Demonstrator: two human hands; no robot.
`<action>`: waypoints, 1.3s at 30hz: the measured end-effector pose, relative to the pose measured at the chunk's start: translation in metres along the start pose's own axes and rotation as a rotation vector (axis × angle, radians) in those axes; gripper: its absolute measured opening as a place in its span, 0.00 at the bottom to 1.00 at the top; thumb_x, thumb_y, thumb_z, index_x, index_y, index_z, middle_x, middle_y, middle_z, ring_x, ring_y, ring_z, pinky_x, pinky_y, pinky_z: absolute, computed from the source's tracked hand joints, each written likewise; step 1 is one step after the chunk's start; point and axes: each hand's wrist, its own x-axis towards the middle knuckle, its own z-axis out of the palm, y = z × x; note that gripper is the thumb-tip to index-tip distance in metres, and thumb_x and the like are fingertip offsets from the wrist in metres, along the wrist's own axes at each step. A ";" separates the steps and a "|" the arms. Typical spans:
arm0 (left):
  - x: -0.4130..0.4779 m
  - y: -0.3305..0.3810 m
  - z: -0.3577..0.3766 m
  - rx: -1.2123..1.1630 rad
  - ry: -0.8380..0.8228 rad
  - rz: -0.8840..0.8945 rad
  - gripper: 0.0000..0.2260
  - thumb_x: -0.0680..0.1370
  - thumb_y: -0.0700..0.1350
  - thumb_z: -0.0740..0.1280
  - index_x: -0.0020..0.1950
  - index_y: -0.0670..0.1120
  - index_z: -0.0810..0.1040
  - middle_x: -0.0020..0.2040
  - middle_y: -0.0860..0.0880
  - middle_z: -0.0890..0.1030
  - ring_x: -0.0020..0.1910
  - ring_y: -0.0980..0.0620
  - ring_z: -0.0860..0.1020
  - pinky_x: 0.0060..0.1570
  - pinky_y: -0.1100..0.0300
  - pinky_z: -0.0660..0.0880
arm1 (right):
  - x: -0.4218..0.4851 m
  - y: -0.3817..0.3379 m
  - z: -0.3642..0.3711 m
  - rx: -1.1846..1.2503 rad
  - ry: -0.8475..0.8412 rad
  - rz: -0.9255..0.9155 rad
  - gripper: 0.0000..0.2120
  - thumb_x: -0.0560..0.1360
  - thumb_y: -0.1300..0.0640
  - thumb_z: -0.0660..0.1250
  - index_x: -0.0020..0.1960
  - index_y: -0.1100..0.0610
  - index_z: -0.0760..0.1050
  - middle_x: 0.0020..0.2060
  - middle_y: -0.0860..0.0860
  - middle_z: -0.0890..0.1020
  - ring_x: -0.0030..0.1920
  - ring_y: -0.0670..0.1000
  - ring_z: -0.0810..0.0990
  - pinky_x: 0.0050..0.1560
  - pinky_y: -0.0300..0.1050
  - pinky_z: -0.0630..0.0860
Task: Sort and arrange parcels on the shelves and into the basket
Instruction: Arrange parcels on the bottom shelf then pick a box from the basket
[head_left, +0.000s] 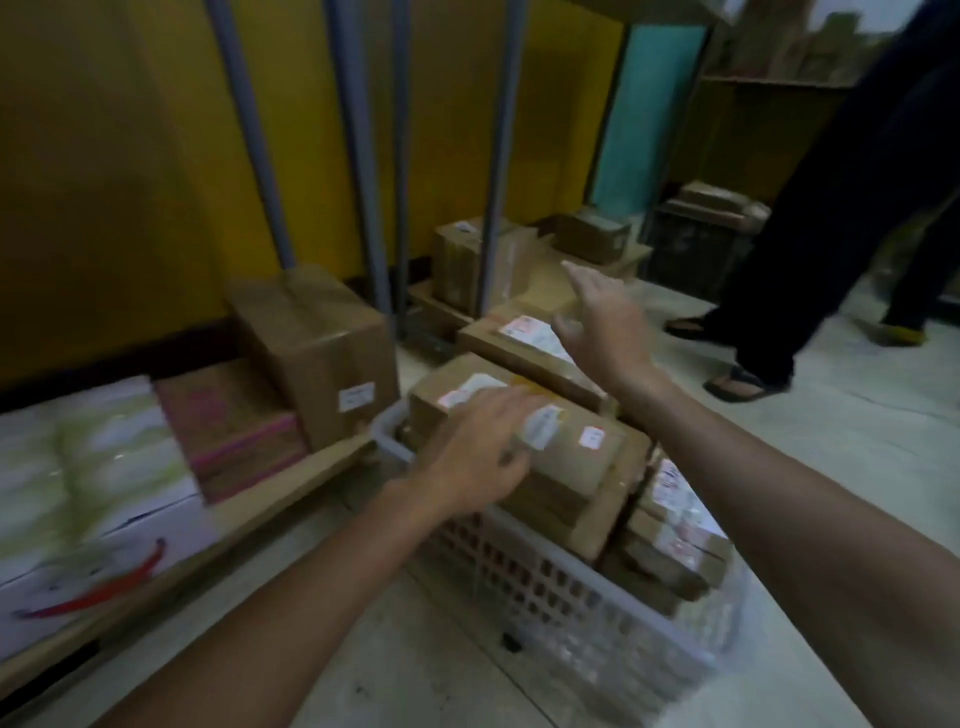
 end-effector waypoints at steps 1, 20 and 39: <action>-0.019 -0.022 -0.019 0.032 0.035 -0.075 0.25 0.73 0.41 0.65 0.70 0.48 0.66 0.71 0.47 0.67 0.70 0.48 0.63 0.70 0.54 0.59 | 0.006 -0.029 0.007 0.029 0.007 -0.060 0.27 0.75 0.56 0.64 0.72 0.58 0.63 0.67 0.56 0.72 0.65 0.58 0.70 0.64 0.51 0.68; -0.349 -0.219 -0.122 -0.191 0.667 -1.229 0.42 0.70 0.49 0.73 0.75 0.49 0.49 0.74 0.48 0.59 0.72 0.48 0.60 0.65 0.58 0.62 | -0.103 -0.327 0.262 0.188 -0.774 -0.695 0.41 0.70 0.36 0.66 0.76 0.43 0.49 0.77 0.53 0.44 0.76 0.60 0.40 0.73 0.61 0.51; -0.388 -0.214 -0.155 0.338 0.506 -1.007 0.56 0.57 0.53 0.80 0.73 0.58 0.45 0.75 0.53 0.55 0.73 0.52 0.54 0.70 0.50 0.54 | -0.020 -0.367 0.185 0.554 -1.009 -0.816 0.24 0.68 0.49 0.74 0.62 0.54 0.76 0.60 0.50 0.79 0.58 0.47 0.76 0.58 0.33 0.71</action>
